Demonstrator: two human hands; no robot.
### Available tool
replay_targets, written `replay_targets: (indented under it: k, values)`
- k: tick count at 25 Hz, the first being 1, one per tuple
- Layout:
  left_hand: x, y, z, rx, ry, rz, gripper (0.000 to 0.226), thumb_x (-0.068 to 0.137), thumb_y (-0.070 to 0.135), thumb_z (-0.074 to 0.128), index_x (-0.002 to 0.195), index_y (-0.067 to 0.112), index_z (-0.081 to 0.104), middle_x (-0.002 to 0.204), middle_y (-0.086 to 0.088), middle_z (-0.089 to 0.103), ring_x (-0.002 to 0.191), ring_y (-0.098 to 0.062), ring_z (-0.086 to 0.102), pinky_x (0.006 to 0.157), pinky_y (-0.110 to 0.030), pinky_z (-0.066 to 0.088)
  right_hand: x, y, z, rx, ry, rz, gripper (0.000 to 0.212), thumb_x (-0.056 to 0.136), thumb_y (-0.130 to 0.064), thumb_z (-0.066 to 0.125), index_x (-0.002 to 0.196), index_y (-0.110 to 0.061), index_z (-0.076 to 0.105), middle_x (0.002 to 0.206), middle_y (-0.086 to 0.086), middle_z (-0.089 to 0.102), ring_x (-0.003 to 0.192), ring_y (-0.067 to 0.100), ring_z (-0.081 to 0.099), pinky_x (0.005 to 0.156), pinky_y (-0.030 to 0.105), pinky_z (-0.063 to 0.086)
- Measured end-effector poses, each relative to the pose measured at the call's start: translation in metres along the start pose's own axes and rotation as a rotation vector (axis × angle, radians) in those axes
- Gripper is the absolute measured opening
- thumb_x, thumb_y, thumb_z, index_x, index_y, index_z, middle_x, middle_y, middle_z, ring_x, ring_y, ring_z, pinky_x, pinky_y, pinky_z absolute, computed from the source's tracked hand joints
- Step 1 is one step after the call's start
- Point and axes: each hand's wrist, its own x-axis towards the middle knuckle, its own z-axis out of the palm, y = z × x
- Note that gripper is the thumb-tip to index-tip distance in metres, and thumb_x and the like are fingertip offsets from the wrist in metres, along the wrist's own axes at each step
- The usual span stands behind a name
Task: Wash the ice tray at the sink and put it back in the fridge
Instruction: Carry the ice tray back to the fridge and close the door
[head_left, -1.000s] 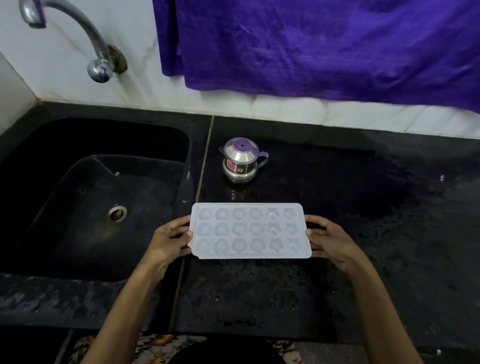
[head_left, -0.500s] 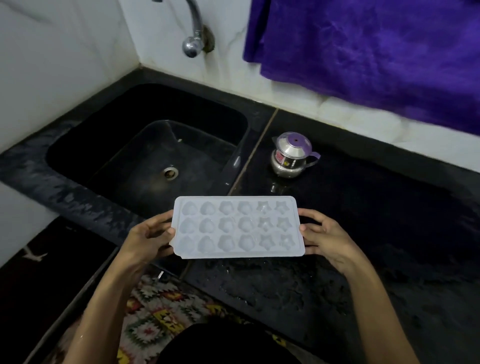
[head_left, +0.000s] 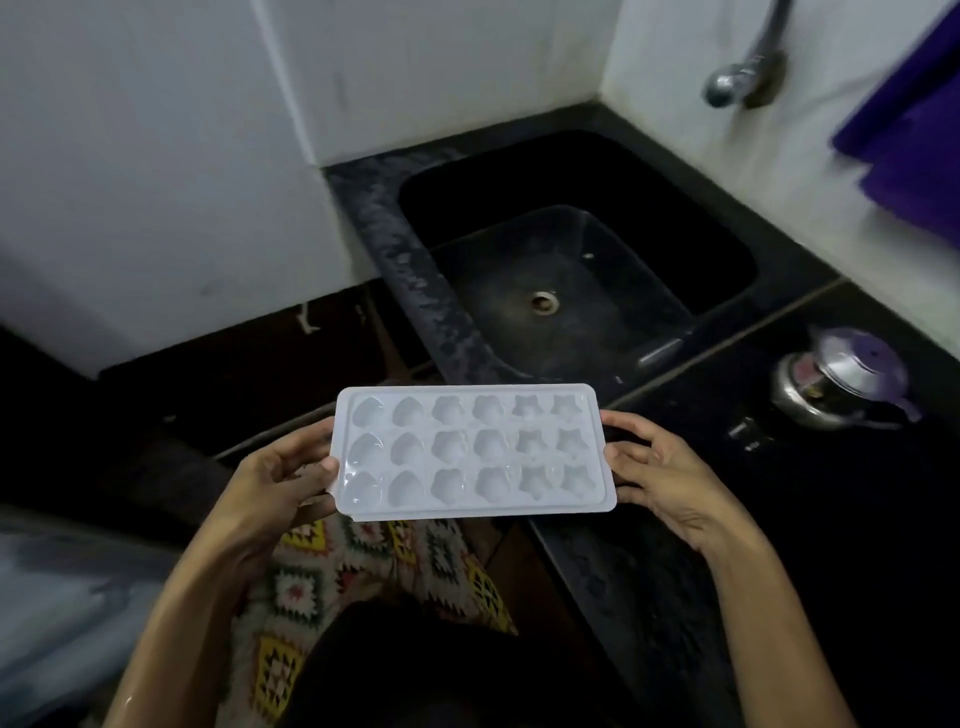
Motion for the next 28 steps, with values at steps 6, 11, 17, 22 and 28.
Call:
replay_targets:
  k: [6, 11, 17, 22, 28]
  values:
    - [-0.07, -0.032, -0.068, -0.181, 0.285, -0.018, 0.038, 0.089, 0.001, 0.054, 0.112, 0.028, 0.065, 0.101, 0.003, 0.072, 0.084, -0.01, 0.07, 0.061, -0.023, 0.058, 0.037, -0.02, 0.087, -0.131, -0.286, 0.013, 0.03, 0.089, -0.005, 0.057, 0.109, -0.028, 0.059, 0.085, 0.004, 0.075, 0.08, 0.016, 0.072, 0.057, 0.024, 0.055]
    - [-0.131, -0.062, -0.128, -0.342, 0.51, -0.044, 0.038, 0.089, -0.001, 0.053, 0.116, 0.023, 0.064, 0.111, -0.004, 0.068, 0.092, -0.016, 0.068, 0.061, -0.02, 0.056, 0.05, -0.025, 0.187, -0.247, -0.512, 0.026, 0.03, 0.088, -0.006, 0.058, 0.11, -0.027, 0.059, 0.086, 0.004, 0.075, 0.083, 0.017, 0.072, 0.058, 0.024, 0.056]
    - [-0.212, -0.101, -0.205, -0.459, 0.77, -0.058, 0.039, 0.089, -0.002, 0.052, 0.117, 0.023, 0.063, 0.105, -0.001, 0.068, 0.076, -0.004, 0.07, 0.054, -0.016, 0.053, 0.034, -0.013, 0.331, -0.352, -0.768, 0.044, 0.032, 0.086, -0.004, 0.058, 0.111, -0.025, 0.059, 0.09, 0.01, 0.072, 0.083, 0.019, 0.072, 0.057, 0.025, 0.056]
    - [-0.281, -0.133, -0.257, -0.575, 1.006, -0.085, 0.038, 0.089, -0.004, 0.051, 0.116, 0.021, 0.062, 0.101, 0.001, 0.068, 0.072, -0.002, 0.069, 0.053, -0.016, 0.054, 0.005, 0.01, 0.449, -0.443, -0.968, 0.052, 0.029, 0.088, -0.003, 0.056, 0.107, -0.024, 0.059, 0.087, 0.01, 0.072, 0.078, 0.016, 0.072, 0.059, 0.026, 0.057]
    - [-0.348, -0.162, -0.293, -0.696, 1.247, -0.124, 0.039, 0.089, -0.004, 0.052, 0.12, 0.019, 0.06, 0.113, -0.004, 0.064, 0.088, -0.01, 0.064, 0.053, -0.017, 0.055, -0.035, 0.033, 0.566, -0.591, -1.188, 0.069, 0.029, 0.09, 0.003, 0.052, 0.113, -0.014, 0.056, 0.072, 0.004, 0.069, 0.064, 0.013, 0.068, 0.054, 0.027, 0.056]
